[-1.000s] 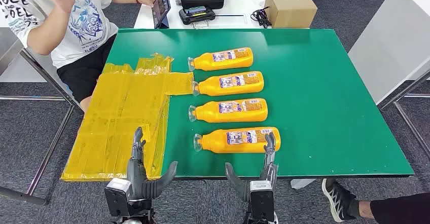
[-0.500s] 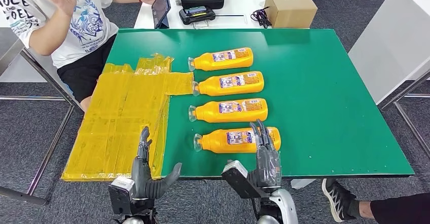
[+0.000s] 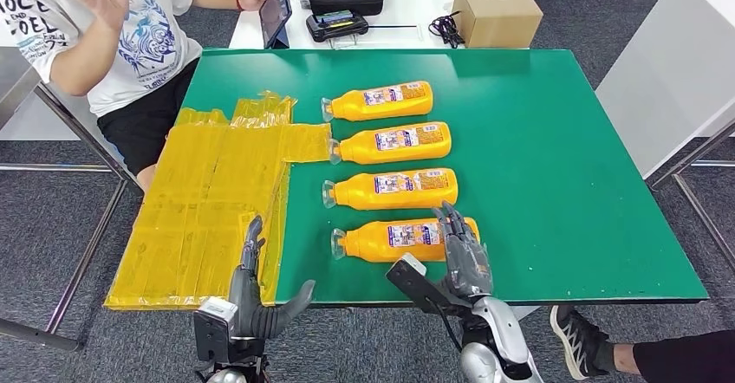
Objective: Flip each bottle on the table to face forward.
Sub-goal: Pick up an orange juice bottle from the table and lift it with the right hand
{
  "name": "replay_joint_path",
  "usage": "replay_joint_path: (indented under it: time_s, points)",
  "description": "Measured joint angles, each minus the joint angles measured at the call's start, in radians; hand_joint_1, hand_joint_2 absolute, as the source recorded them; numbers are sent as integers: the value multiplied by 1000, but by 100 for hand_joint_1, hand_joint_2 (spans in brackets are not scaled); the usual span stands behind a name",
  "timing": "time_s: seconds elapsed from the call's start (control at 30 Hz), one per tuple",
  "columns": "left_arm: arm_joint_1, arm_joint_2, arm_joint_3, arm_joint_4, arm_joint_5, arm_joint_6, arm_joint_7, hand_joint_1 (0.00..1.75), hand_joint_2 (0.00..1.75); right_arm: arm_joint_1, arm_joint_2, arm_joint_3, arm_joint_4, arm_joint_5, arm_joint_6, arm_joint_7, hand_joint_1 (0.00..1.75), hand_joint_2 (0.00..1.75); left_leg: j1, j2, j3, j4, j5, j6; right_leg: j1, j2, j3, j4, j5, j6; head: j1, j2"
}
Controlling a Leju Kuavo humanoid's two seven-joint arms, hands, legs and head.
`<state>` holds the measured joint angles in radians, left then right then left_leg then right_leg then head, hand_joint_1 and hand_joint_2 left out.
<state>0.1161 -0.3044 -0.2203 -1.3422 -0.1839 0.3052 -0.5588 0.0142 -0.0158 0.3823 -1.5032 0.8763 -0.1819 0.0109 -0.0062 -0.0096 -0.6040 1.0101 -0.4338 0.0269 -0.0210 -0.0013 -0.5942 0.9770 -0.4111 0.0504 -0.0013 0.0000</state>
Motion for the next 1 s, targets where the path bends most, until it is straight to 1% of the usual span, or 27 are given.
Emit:
replay_joint_path:
  time_s: [0.13, 0.33, 0.67, 0.8, 1.0]
  points:
    - [-2, 0, 3, 5, -4, -4, 2, 0, 175, -30, -24, 2, 32, -5, 35, 18, 0, 175, 0, 0, 0, 0, 0, 0, 0, 0, 0, 0, 0, 0, 0, 0]
    - [-12, 0, 6, 16, -8, -13, 4, 0, 175, -80, -43, 15, 85, 1, 66, 33, 0, 175, 0, 0, 0, 0, 0, 0, 0, 0, 0, 0, 0, 0, 0, 0]
    - [-33, 0, 6, 49, -12, -13, 5, 0, 175, -178, -46, 48, 184, 2, 77, 48, 0, 175, 0, 0, 0, 0, 1, 0, 0, 0, 0, 0, 0, 0, 0, 0]
    - [-37, 0, 6, 60, -24, -8, 6, 0, 175, -225, -46, 61, 232, -8, 100, 56, 0, 175, 0, 0, 0, 0, 1, 0, 0, 0, 0, 0, 0, 0, 0, 0]
    - [-52, 0, 6, 84, -26, -13, 7, 0, 175, -282, -39, 82, 320, -55, 138, 36, 0, 175, 0, 0, 0, 0, 1, 0, 0, 0, 0, 0, 0, 0, 0, 0]
